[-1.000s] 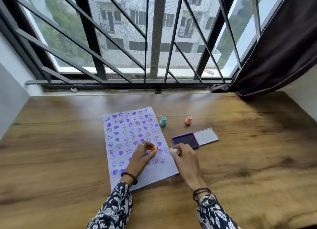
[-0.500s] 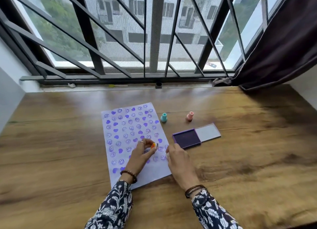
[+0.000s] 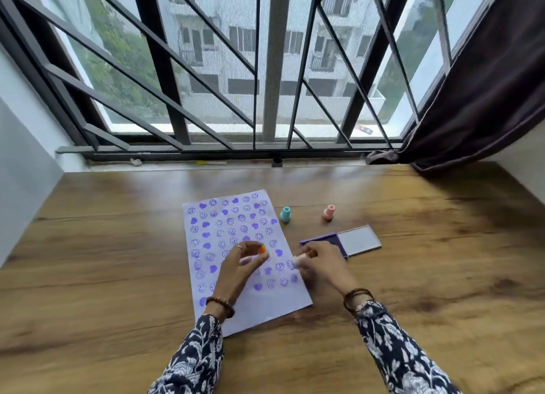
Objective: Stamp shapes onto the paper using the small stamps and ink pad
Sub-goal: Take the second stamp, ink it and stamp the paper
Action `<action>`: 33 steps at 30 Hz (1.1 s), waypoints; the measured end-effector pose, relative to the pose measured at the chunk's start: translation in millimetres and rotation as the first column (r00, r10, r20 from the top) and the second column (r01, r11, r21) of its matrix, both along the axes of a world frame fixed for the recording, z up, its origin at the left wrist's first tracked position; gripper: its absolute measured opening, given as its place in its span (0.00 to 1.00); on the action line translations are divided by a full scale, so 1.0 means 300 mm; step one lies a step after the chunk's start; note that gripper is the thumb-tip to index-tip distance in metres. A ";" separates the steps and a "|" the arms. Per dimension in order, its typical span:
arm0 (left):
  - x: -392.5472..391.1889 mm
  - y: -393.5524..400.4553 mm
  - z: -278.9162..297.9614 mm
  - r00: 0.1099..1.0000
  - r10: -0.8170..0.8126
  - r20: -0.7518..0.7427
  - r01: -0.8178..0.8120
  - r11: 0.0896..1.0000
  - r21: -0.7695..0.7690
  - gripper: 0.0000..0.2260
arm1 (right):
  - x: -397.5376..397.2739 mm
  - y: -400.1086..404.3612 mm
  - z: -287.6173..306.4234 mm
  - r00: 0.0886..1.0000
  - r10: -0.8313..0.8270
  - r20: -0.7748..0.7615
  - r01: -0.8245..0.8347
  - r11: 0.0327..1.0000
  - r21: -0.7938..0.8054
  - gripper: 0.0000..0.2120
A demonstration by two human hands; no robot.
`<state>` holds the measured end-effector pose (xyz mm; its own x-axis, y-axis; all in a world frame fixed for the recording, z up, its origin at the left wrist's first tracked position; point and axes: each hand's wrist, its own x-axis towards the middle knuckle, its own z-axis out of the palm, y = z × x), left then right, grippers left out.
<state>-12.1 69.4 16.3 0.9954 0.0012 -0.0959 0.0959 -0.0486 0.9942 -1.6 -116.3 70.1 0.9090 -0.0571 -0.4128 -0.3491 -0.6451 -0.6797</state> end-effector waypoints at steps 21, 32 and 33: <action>-0.008 -0.089 0.082 0.949 -0.191 -0.250 0.061 0.892 -0.449 0.05 | -0.149 0.033 0.065 0.920 -0.311 0.237 0.133 0.820 0.557 0.12; 0.039 -0.074 0.067 0.966 -0.213 -0.145 0.172 0.953 -0.249 0.05 | -0.067 0.006 0.067 0.948 -0.276 0.161 0.137 0.807 0.574 0.09; 0.049 -0.074 0.064 0.968 -0.210 -0.136 0.176 0.959 -0.224 0.06 | -0.054 0.006 0.063 0.952 -0.277 0.133 0.152 0.801 0.579 0.08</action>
<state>2.4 47.1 35.5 0.9471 -0.2259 -0.2279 0.2603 0.1254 0.9574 -17.9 -114.6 89.1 0.9667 -0.0778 -0.2439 -0.2487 -0.0589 -0.9668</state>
